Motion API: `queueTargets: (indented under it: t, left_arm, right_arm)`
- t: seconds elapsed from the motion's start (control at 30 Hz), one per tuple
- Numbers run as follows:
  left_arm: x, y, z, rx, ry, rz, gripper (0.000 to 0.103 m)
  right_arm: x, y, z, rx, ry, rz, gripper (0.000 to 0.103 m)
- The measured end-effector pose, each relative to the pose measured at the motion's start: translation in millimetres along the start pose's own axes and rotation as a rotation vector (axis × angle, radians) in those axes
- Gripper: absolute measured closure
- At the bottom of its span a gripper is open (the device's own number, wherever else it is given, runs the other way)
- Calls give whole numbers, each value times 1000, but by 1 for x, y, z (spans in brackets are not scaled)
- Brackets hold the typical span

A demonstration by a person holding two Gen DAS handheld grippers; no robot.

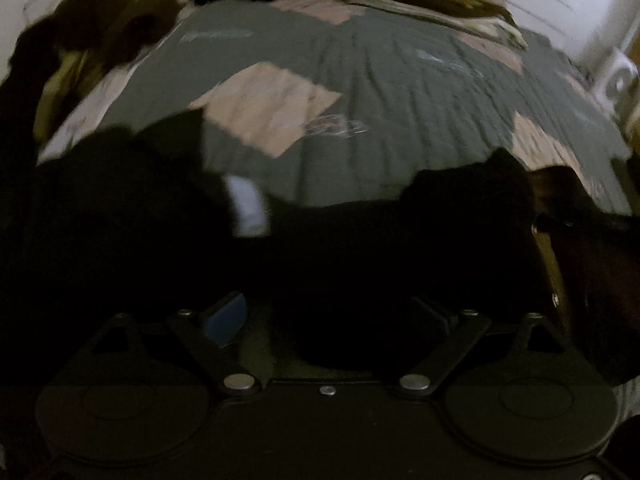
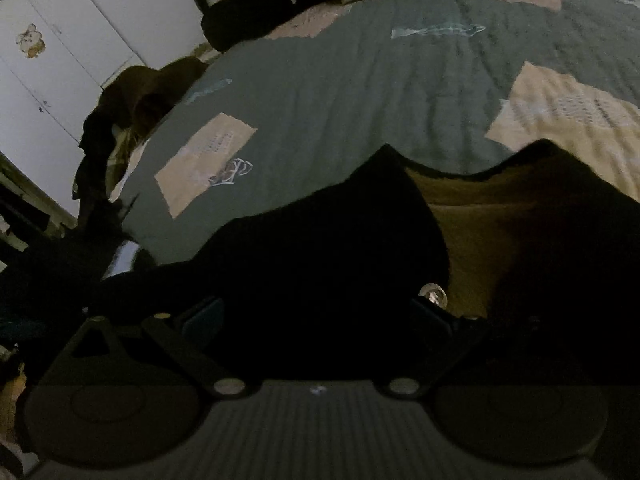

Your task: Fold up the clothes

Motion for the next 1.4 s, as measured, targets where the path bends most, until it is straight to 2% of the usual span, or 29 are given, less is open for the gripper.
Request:
queueTargets:
  t: [0.1,0.2,0.33,0.37,0.4,0.43,0.5,0.53,0.6,0.7,0.8,0.83,0.9,0.97,1.0,1.1,1.2,1.27,1.33,1.4]
  left_arm:
    - [10,5,5,-7,-34,-32,14]
    - [4,11,19,-1,-78,-56,11]
    - [-13,7,56,27,-13,49,12]
    - [-18,5,64,33,-22,69,14]
    - [-23,3,71,40,-36,81,35]
    - [-28,1,74,47,-66,73,70]
    - [-40,1,64,22,-105,73,91]
    - [-49,2,52,-8,-101,120,95]
    - [-71,5,19,-74,-89,220,95]
    - [-106,7,-29,-155,-154,310,95]
    - [-125,1,-45,-122,-351,266,93]
    - [-127,-2,-46,-108,-395,250,90]
    - [-119,-8,-38,-80,-352,247,87]
    - [-103,-12,-35,-76,-267,241,72]
    - [-95,-14,-39,-88,-253,234,63]
    - [-63,-17,-47,-103,-171,218,47]
    - [-30,-20,-48,-81,-115,160,46]
    - [-22,-21,-46,-82,-133,124,46]
    - [-21,-21,-40,-89,-165,102,36]
    - [-19,-22,-18,-74,-101,106,32]
  right_arm:
    - [-6,-8,-23,-25,1,47,4]
    - [-8,-19,-46,-48,13,82,4]
    - [-8,-34,-64,-59,13,112,4]
    - [-8,-37,-66,-58,12,118,4]
    - [-9,-40,-67,-56,12,124,4]
    - [-9,-43,-69,-54,11,130,4]
    - [-8,-47,-70,-49,7,135,4]
    - [-8,-48,-71,-51,9,137,4]
    - [-6,-48,-73,-59,20,148,4]
    - [-5,-47,-77,-72,33,163,4]
    - [-3,-46,-80,-83,45,176,4]
    - [-2,-46,-81,-86,48,182,4]
    - [-1,-47,-83,-90,52,182,4]
    - [-2,-49,-85,-91,48,177,4]
    - [-2,-49,-86,-94,49,177,4]
    - [-5,-51,-89,-97,46,185,4]
    - [-6,-52,-89,-95,44,191,4]
    - [-5,-52,-89,-94,51,191,4]
    - [-2,-53,-88,-89,55,190,4]
    - [2,-54,-88,-82,60,183,4]
Point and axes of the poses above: each gripper's, at about its wrist camera, not at the fingertips, and z roughly the way its jaws point, x to its left, y to its top, the point moved 9 cm from there along z, roughly the way its jaws point
